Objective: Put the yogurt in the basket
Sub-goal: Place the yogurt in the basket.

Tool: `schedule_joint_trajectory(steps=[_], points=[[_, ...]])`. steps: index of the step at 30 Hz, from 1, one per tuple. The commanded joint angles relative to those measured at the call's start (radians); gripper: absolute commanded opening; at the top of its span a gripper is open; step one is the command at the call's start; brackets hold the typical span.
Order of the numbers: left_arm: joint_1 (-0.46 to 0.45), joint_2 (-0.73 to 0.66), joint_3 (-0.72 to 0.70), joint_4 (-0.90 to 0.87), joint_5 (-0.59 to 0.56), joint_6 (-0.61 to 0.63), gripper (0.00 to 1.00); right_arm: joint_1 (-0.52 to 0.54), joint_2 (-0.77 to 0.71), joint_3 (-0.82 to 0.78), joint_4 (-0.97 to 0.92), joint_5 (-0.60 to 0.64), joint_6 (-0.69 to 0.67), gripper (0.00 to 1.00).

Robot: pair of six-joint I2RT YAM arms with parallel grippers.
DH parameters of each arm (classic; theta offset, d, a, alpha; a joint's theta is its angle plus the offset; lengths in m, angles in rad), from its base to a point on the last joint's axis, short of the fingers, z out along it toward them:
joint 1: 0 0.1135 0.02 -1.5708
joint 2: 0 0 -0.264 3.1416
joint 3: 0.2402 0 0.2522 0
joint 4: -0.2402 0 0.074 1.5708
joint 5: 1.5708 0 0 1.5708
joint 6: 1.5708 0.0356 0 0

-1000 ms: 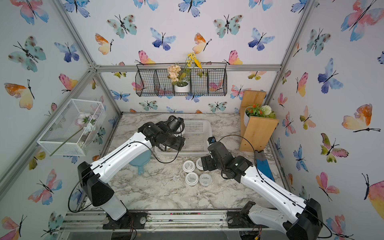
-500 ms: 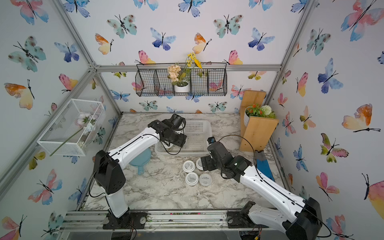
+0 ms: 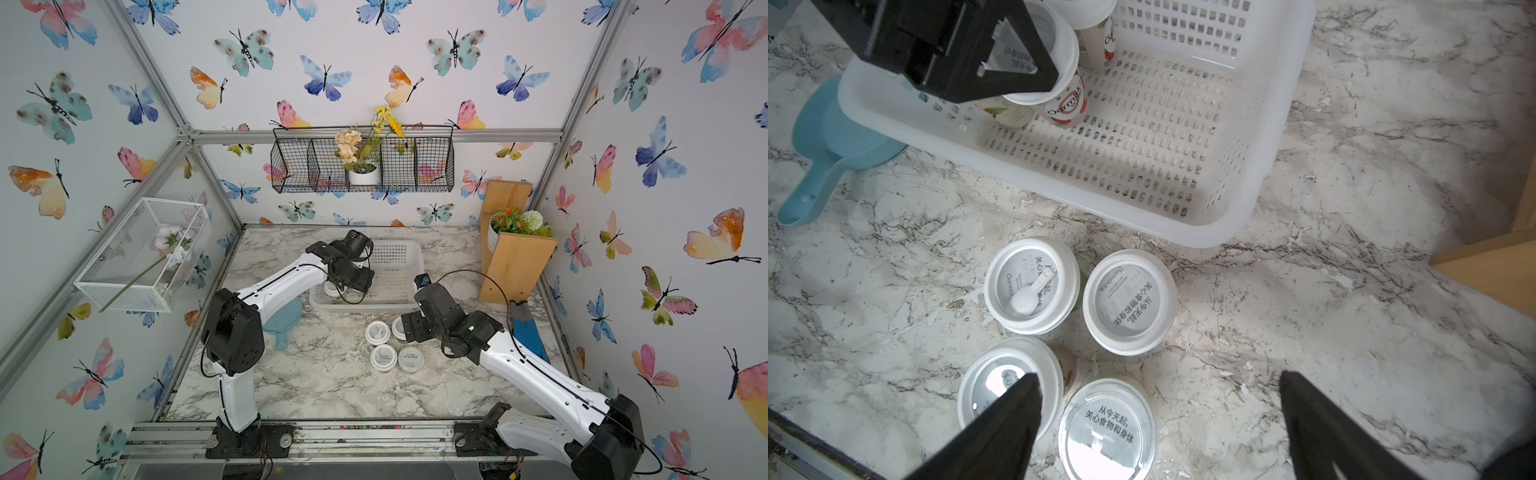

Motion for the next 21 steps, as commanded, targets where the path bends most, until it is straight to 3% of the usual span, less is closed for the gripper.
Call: schedule_joint_trajectory(steps=[1,21], points=[[0.014,0.02,-0.029,0.022,0.026,0.011,0.69,0.004,0.0,-0.002,-0.005,-0.019,-0.003,0.92],[0.056,0.081,-0.065,0.09,0.056,0.031,0.71,0.004,0.009,-0.003,-0.006,-0.021,-0.004,0.92]])
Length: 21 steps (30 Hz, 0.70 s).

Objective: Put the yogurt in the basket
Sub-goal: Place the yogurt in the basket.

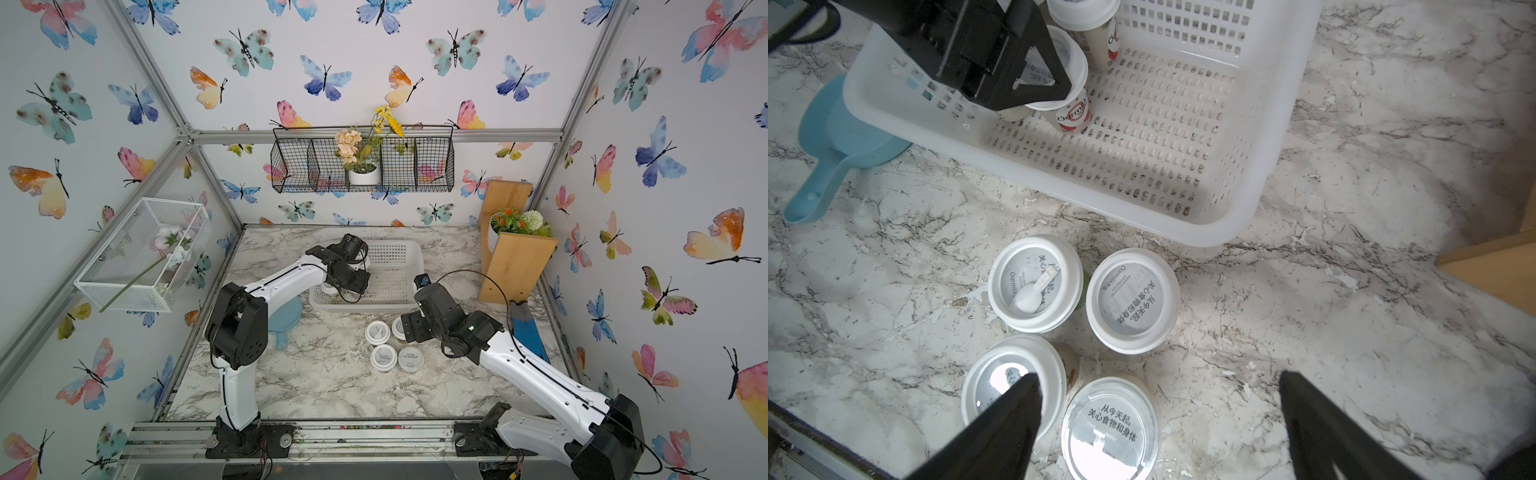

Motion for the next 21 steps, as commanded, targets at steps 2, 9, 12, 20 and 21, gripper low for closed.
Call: schedule_joint_trajectory(steps=[2,9,12,20,21], points=[[0.006,0.035,-0.007,-0.011,0.032,0.012,0.71,0.004,0.01,-0.003,-0.006,-0.013,-0.004,0.92],[0.006,0.024,0.007,-0.013,0.029,0.008,0.76,0.004,0.011,-0.002,-0.005,-0.013,-0.004,0.92],[0.006,0.025,0.029,-0.028,0.024,0.007,0.81,0.004,0.009,-0.003,-0.006,-0.011,-0.004,0.92],[0.006,0.028,0.113,-0.077,0.007,0.005,0.87,0.005,0.007,-0.004,-0.005,-0.013,-0.003,0.92],[0.007,0.025,0.123,-0.083,0.004,0.003,0.87,0.004,0.006,-0.003,-0.004,-0.013,-0.003,0.92]])
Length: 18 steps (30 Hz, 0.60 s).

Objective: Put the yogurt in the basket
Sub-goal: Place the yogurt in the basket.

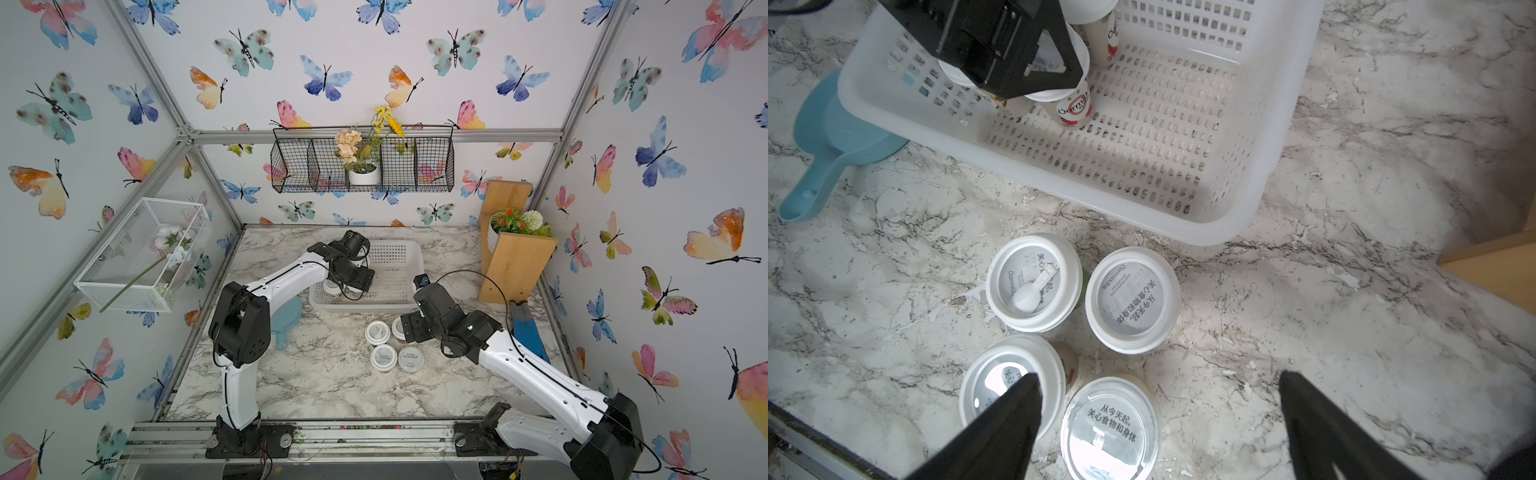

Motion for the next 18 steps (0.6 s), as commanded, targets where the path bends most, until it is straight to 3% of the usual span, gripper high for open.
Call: schedule_joint_trajectory(steps=[1,6,12,18], points=[[0.006,0.001,0.055,-0.053,-0.003,0.001,0.87,0.004,0.0,-0.003,-0.005,-0.012,-0.003,0.92],[0.007,-0.021,0.093,-0.078,-0.012,-0.011,0.88,0.004,-0.007,-0.003,-0.006,-0.014,-0.003,0.92],[0.002,-0.151,0.119,-0.127,0.024,-0.081,0.88,0.004,-0.006,-0.005,0.002,-0.029,-0.007,0.92],[-0.03,-0.348,-0.062,-0.083,0.021,-0.149,0.89,0.006,0.013,-0.002,-0.001,-0.057,-0.016,0.92]])
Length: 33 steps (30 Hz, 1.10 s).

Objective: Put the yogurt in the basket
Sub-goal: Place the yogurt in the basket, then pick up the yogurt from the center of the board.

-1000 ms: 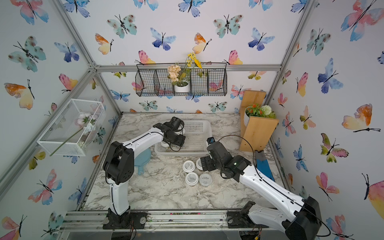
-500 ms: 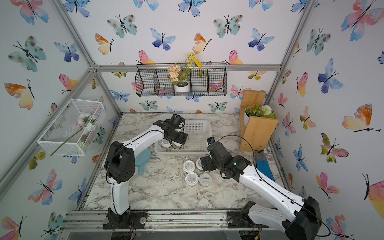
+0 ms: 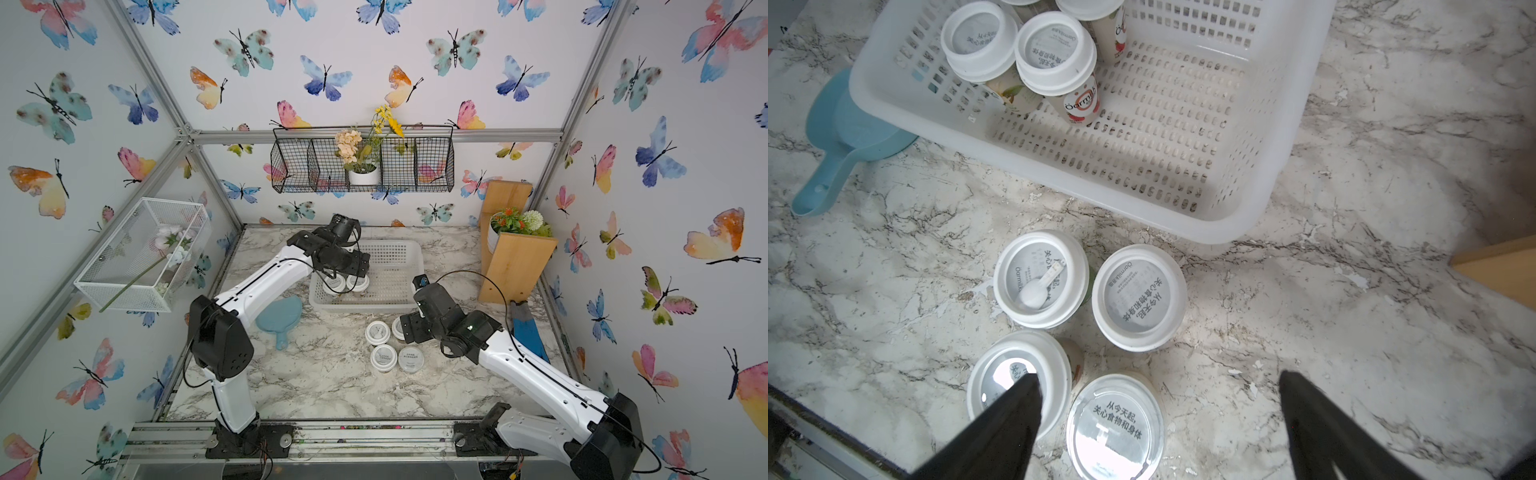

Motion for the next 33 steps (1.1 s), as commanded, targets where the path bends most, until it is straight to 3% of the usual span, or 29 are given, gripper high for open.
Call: schedule_joint_trajectory(steps=[1,6,11,21,33], points=[[-0.016,-0.166,-0.143,0.014,0.022,-0.066,0.88,0.006,0.007,-0.002,-0.002,-0.028,-0.01,0.92],[-0.015,-0.382,-0.398,0.141,0.017,-0.078,0.89,0.006,-0.012,-0.009,0.012,-0.03,-0.01,0.93],[-0.013,-0.543,-0.548,0.166,-0.009,-0.075,0.9,0.006,-0.005,-0.003,0.002,-0.036,-0.016,0.92],[0.001,-0.788,-0.758,0.195,-0.08,-0.087,0.97,0.031,0.003,-0.005,0.006,-0.027,-0.017,0.92],[0.004,-1.064,-0.942,0.235,-0.111,-0.073,0.97,0.046,0.063,-0.001,-0.001,-0.027,-0.017,0.9]])
